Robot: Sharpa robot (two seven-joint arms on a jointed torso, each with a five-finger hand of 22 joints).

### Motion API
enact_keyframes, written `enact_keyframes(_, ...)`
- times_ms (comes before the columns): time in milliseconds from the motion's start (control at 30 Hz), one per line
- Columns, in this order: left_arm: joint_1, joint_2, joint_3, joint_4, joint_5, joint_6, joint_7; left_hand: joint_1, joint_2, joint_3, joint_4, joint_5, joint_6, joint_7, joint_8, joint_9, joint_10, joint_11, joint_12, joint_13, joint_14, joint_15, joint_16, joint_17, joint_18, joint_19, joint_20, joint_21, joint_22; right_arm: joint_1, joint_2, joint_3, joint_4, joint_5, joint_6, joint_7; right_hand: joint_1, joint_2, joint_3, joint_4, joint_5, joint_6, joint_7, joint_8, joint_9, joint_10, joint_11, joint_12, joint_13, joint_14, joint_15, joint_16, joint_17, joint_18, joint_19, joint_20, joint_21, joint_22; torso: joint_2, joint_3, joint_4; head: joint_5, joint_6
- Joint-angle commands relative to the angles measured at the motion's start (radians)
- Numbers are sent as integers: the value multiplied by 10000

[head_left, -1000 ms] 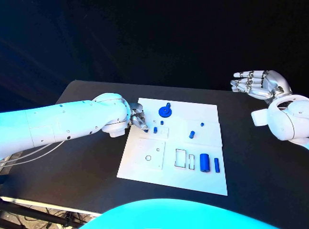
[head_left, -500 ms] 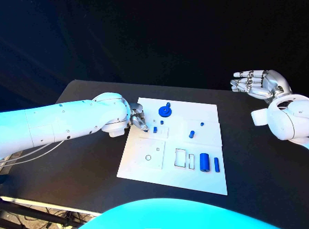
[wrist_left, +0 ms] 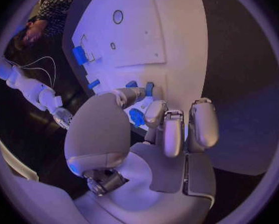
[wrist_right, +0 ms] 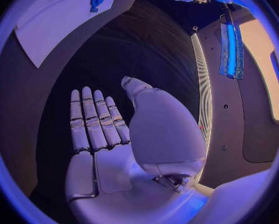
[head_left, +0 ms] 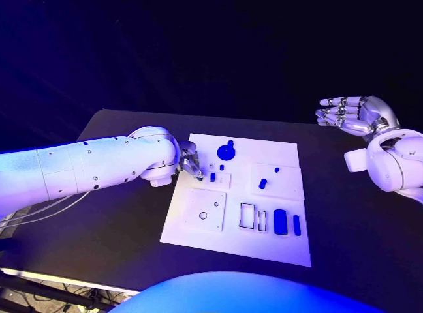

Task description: Assemble the parts on the task board

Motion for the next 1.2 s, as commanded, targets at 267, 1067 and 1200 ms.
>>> enact_keyframes(267,-36,193,-22,-155,154,316,19,-242,42,1482,-1653,285,379,-269,23,-4,176,-11,136,179,997,-100,43,2476,-184,86,5,61,36,-3,-17,3,29,-75,146,85,-27,54,-2,-37,-25,13,893,-43,-13,12,7,-31,-2,44,4,-66,-17,-19,-38,13,5,-17,9,7,-13,-32,-47)
enact_keyframes(1067,-43,269,-23,-356,295,239,-40,-1223,-22,-577,-588,18,732,-471,-240,-38,257,-150,168,341,1005,-205,59,2505,-204,141,-102,35,95,-2,-18,3,17,-75,107,88,-17,72,8,-55,-23,27,894,-50,-16,2,9,-33,-2,39,7,-71,-32,-21,-40,13,6,-36,-6,9,-3,-87,-145)
enact_keyframes(1200,-43,263,-23,-409,321,255,-70,-1312,-4,-1958,113,47,740,-438,-375,-59,116,-117,15,146,971,-193,-1,2380,-201,136,-88,2,75,-2,-21,3,17,-76,102,89,-18,78,10,-56,-23,17,894,-53,-18,1,9,-33,-2,39,7,-72,-35,-21,-40,13,6,-39,-6,7,-8,-86,-135)
